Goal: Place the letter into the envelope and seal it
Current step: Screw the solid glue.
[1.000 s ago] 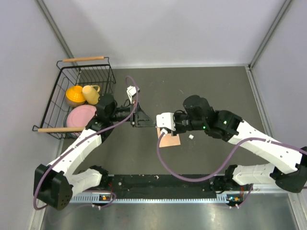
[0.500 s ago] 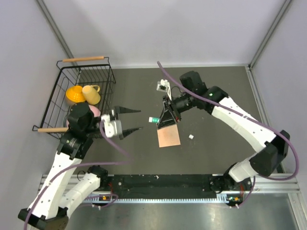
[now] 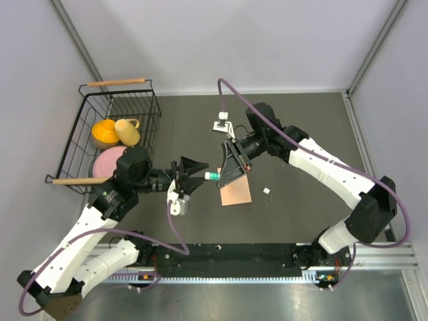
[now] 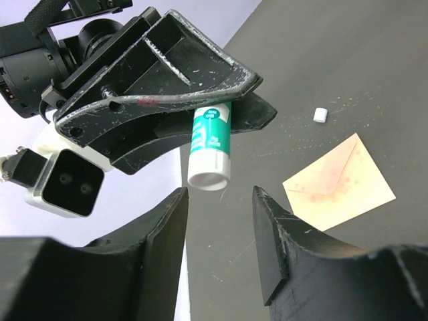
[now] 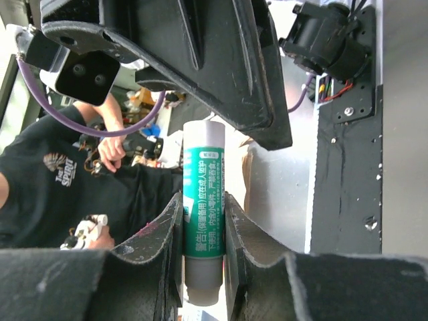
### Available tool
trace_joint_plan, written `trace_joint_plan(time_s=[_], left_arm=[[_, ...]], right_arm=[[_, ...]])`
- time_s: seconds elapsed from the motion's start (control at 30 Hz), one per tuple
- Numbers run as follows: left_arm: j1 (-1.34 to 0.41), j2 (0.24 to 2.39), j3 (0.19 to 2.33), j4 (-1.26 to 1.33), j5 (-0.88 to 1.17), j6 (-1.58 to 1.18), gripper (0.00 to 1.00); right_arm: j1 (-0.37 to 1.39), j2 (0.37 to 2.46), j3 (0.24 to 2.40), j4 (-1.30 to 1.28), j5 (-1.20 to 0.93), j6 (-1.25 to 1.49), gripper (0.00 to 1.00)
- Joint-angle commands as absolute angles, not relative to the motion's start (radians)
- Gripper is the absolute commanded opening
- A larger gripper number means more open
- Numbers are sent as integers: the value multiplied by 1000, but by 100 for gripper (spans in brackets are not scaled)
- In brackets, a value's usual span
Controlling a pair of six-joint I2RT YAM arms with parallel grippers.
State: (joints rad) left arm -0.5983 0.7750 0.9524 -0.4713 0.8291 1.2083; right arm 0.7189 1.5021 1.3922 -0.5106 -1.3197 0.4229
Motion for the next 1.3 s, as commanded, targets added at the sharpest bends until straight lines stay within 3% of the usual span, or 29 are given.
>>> trace_joint_plan(time_s=[0.0, 0.13, 0.27, 0.53, 0.57, 0.63, 0.7, 0.8, 0.87, 1.0, 1.07, 1.27], left_arm=[[-615, 779, 979, -426, 808, 1227, 48], [-635, 779, 989, -413, 808, 1212, 48], [-653, 772, 991, -410, 796, 1207, 40], [-724, 758, 986, -410, 726, 1241, 39], [-730, 756, 988, -413, 718, 1241, 34], [-739, 767, 1005, -457, 707, 1252, 13], [-739, 779, 1017, -483, 706, 1229, 2], [-738, 810, 1048, -494, 698, 1054, 0], [-736, 872, 1115, -553, 721, 875, 0], [-657, 1005, 1230, -591, 879, 493, 0], [-608, 1058, 1235, -530, 999, 200, 0], [-456, 1195, 1048, 100, 1241, -767, 0]], right_arm=[[732, 1496, 1385, -457, -1365, 463, 0], [730, 1503, 1390, -454, -1359, 468, 0], [730, 1509, 1390, -454, -1358, 474, 0], [730, 1517, 1384, -451, -1350, 495, 0], [730, 1517, 1384, -449, -1351, 495, 0], [730, 1514, 1393, -456, -1345, 482, 0], [729, 1505, 1404, -459, -1322, 448, 0], [707, 1491, 1454, -509, -1251, 325, 0], [703, 1497, 1578, -742, -1168, 130, 0], [761, 1422, 1664, -881, -775, -379, 0], [843, 1359, 1608, -829, -627, -525, 0], [1034, 1091, 1197, -441, -162, -1000, 0]])
